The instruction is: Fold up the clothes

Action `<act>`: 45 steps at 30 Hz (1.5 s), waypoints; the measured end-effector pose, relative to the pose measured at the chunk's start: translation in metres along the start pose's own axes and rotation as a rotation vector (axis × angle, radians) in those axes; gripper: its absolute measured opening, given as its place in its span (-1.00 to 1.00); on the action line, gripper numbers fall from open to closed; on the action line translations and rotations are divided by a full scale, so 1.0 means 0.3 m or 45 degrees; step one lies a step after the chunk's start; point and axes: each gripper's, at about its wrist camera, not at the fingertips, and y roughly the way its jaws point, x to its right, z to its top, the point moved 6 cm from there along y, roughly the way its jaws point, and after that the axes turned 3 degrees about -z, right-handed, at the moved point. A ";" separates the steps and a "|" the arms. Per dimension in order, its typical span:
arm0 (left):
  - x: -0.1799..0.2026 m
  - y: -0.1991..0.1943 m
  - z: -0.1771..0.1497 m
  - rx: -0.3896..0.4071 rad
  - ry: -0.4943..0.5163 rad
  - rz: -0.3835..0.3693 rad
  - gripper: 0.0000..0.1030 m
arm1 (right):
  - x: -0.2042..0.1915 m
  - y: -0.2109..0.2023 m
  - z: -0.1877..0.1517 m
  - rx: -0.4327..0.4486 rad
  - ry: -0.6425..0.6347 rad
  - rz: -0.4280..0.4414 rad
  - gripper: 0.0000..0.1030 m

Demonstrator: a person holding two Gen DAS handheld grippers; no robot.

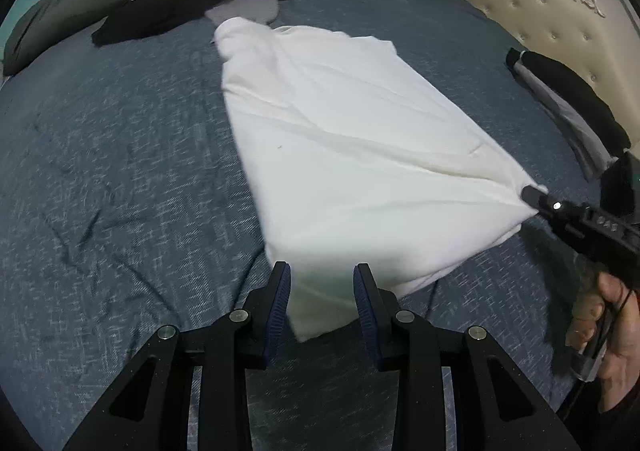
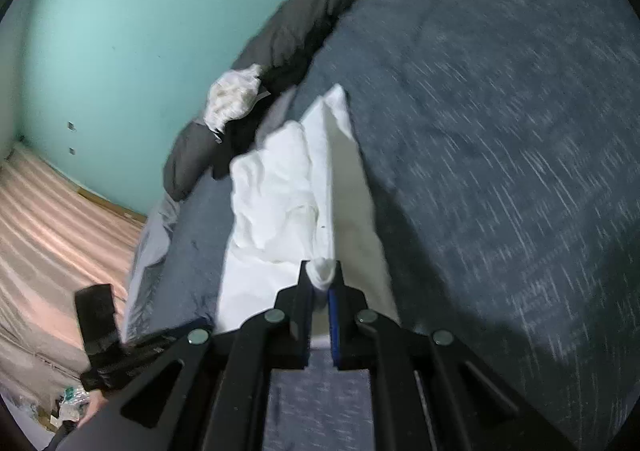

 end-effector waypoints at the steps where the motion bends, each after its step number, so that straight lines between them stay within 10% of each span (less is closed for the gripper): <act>1: -0.008 0.001 -0.009 -0.005 -0.002 0.005 -0.31 | 0.013 0.014 -0.008 -0.018 0.009 -0.018 -0.88; 17: -0.066 0.052 -0.094 -0.027 -0.080 -0.086 -0.32 | 0.072 0.045 -0.034 -0.060 0.125 -0.007 -0.81; 26: -0.088 0.028 -0.117 0.007 -0.139 -0.167 -0.96 | 0.075 0.047 -0.037 -0.063 0.129 -0.002 -0.81; 45: -0.094 0.014 -0.167 0.001 -0.191 -0.177 -0.96 | 0.064 0.039 -0.073 -0.111 0.053 -0.073 -0.81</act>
